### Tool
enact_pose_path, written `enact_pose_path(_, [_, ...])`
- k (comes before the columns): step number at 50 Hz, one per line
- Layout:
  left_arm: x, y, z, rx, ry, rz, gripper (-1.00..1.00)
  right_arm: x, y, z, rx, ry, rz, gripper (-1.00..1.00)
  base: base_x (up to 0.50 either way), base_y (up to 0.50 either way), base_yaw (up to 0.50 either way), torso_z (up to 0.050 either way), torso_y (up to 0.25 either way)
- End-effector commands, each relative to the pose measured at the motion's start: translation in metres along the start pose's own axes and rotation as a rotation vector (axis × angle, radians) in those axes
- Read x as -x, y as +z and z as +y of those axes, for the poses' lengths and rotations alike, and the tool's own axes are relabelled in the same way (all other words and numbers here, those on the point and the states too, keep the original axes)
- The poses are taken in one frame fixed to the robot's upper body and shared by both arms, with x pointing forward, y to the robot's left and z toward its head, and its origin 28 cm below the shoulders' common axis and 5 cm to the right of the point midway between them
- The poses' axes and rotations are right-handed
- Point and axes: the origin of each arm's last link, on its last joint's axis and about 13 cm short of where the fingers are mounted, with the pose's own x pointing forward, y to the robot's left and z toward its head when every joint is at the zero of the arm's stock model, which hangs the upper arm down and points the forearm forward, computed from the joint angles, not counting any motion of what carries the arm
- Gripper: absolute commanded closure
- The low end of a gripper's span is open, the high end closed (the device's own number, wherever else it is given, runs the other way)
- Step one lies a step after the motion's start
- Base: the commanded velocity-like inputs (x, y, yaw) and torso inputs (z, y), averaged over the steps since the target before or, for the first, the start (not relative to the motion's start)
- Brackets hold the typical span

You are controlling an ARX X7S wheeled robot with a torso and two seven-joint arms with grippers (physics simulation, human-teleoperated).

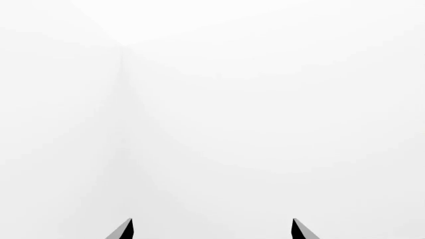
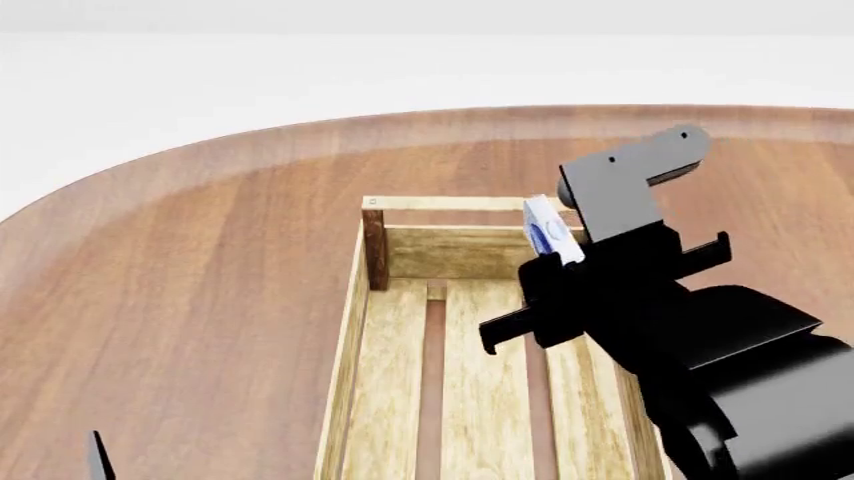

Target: Pick up the cream cheese and put it in the tray.

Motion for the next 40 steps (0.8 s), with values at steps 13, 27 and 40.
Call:
enact_pose_path(13, [0.000,-0.002,-0.001,-0.010,-0.001,0.008,-1.00,0.000,0.015,0.007,0.073,0.034,0.079,1.00,0.00,0.00,0.00,0.000,0.000])
enact_pose_path(27, [0.001,-0.002,-0.001,-0.021,0.000,0.008,-1.00,-0.001,0.009,0.016,0.112,0.051,0.109,1.00,0.00,0.00,0.00,0.001,0.001])
enact_pose_path(40, [0.000,-0.003,-0.002,-0.034,-0.002,0.014,-1.00,0.000,0.005,0.019,0.137,0.066,0.111,1.00,0.00,0.00,0.00,0.000,0.001])
